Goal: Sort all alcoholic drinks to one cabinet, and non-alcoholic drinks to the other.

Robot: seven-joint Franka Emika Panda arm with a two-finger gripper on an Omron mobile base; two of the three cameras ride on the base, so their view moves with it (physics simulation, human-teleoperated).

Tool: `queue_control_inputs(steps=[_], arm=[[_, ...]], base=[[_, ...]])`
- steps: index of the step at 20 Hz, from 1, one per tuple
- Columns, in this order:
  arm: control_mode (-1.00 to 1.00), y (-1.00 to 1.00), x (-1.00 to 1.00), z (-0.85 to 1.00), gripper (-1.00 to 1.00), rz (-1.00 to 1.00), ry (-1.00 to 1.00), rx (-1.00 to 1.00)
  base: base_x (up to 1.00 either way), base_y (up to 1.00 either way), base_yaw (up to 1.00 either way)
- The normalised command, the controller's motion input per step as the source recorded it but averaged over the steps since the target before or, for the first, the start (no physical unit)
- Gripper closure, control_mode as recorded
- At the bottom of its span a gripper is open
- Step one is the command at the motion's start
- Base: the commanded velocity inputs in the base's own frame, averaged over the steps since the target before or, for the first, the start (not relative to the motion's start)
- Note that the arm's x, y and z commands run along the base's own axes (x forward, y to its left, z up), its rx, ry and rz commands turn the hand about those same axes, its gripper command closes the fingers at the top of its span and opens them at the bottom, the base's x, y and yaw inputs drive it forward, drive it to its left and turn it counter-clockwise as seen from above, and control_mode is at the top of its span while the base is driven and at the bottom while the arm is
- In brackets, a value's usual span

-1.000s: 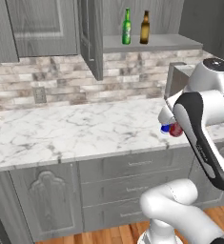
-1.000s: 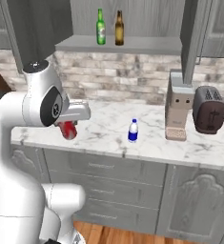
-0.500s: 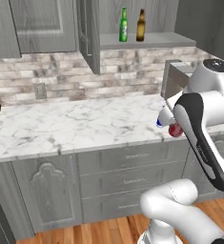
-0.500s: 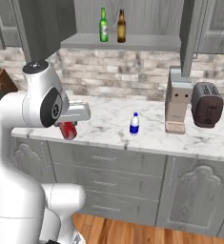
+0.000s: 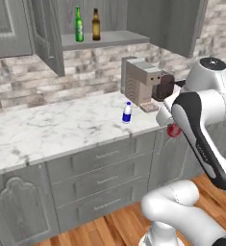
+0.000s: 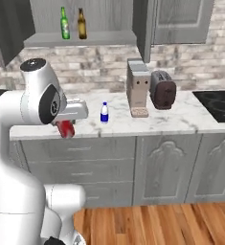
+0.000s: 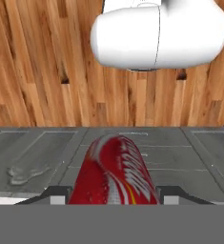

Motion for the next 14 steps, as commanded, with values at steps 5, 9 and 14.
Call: queue_control_inputs(steps=[5,9,14], arm=[[1.00,0.00,0.00,0.00,1.00,0.00,0.00,0.00],[1.00,0.00,0.00,0.00,1.00,0.00,0.00,0.00],[1.00,0.00,0.00,0.00,1.00,0.00,0.00,0.00]], base=[[-0.47,0.01,-0.09],[-0.15,0.00,0.77],[-0.01,0.01,1.00]])
